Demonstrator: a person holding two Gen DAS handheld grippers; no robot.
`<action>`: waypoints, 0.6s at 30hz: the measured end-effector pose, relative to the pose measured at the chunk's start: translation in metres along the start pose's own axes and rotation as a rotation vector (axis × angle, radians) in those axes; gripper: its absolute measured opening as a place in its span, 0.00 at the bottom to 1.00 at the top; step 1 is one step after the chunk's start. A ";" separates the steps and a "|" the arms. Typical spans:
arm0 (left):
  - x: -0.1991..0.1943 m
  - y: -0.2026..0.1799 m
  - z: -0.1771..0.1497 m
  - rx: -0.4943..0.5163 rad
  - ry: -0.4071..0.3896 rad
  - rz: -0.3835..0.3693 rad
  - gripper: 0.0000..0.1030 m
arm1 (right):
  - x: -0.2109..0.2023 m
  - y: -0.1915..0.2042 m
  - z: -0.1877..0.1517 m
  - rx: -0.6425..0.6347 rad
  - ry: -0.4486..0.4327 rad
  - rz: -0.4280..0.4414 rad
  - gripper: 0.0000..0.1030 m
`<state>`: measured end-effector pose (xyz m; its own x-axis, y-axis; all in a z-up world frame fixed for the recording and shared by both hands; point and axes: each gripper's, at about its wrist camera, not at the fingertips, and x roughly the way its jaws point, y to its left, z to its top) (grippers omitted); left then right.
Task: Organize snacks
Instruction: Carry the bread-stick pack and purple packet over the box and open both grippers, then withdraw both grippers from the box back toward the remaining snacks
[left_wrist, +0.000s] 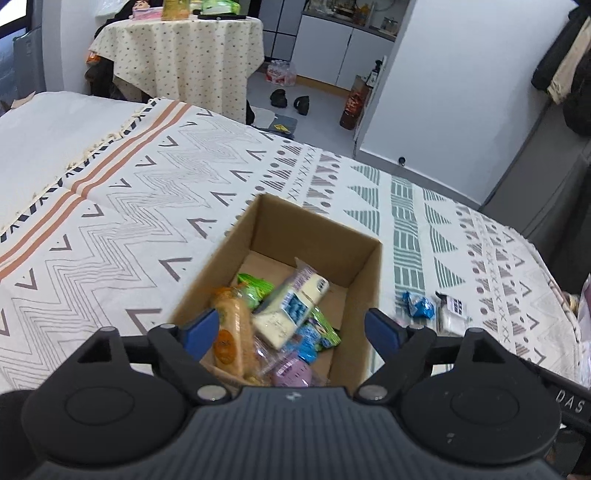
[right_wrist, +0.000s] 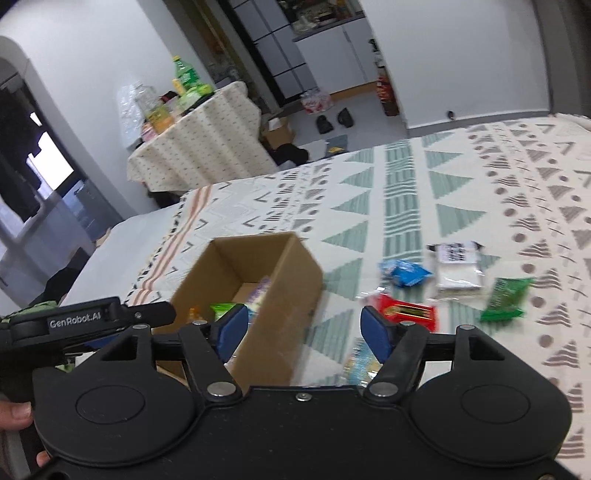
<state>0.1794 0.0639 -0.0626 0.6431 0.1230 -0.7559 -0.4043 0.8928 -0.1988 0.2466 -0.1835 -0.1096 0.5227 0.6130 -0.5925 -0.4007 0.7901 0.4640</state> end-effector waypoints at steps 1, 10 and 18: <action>0.000 -0.005 -0.003 0.003 0.004 -0.004 0.83 | -0.003 -0.004 0.001 0.008 -0.003 -0.007 0.66; -0.005 -0.048 -0.019 0.076 0.007 -0.036 0.83 | -0.029 -0.035 0.003 0.060 -0.034 -0.002 0.74; -0.006 -0.069 -0.028 0.073 0.000 -0.030 0.83 | -0.045 -0.060 0.001 0.083 -0.046 -0.035 0.76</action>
<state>0.1852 -0.0102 -0.0614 0.6544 0.0962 -0.7500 -0.3369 0.9251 -0.1753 0.2475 -0.2580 -0.1102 0.5698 0.5827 -0.5795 -0.3190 0.8067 0.4975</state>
